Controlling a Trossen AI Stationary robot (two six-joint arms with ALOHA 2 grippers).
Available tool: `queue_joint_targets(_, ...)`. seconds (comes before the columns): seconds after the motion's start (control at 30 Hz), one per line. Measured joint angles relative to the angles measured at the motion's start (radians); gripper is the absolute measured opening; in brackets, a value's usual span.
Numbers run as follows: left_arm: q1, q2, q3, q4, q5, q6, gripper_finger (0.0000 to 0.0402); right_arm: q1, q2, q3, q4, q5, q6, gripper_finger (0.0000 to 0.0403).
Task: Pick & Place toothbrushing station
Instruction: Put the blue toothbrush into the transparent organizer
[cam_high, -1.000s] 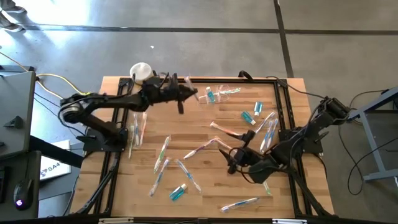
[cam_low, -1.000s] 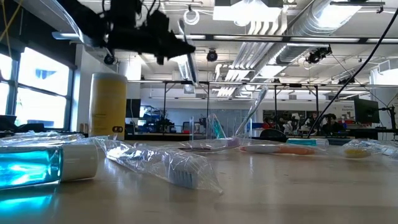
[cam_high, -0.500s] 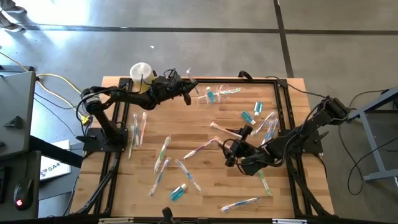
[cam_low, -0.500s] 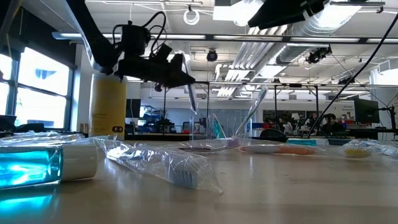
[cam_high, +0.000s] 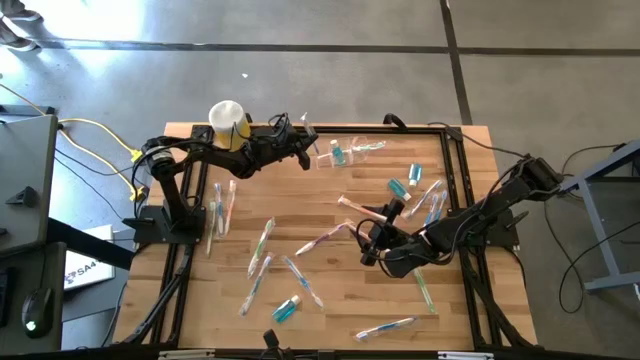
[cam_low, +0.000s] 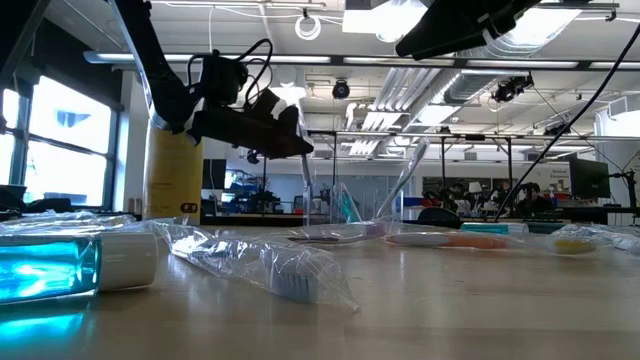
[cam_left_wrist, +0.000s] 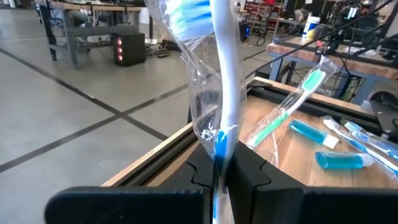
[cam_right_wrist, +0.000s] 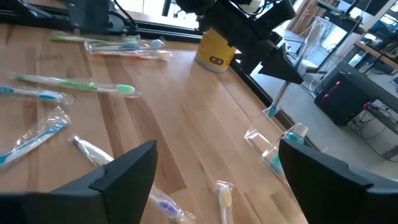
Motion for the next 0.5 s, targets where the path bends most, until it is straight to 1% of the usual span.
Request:
queue_joint_targets(0.1,0.0,0.0,0.0,-0.004,0.008,0.008,0.0012,0.0,0.0,0.0,0.0,0.0,-0.001,0.0327)
queue_joint_targets(0.27,0.0,0.001,0.001,-0.062,0.016,0.015,0.0012,0.0,0.0,0.0,0.0,0.0,-0.001,0.0327)
queue_joint_targets(0.5,-0.002,0.001,0.001,-0.066,0.027,0.015,0.0012,0.0,0.0,0.0,0.001,0.002,-0.001,0.0327)
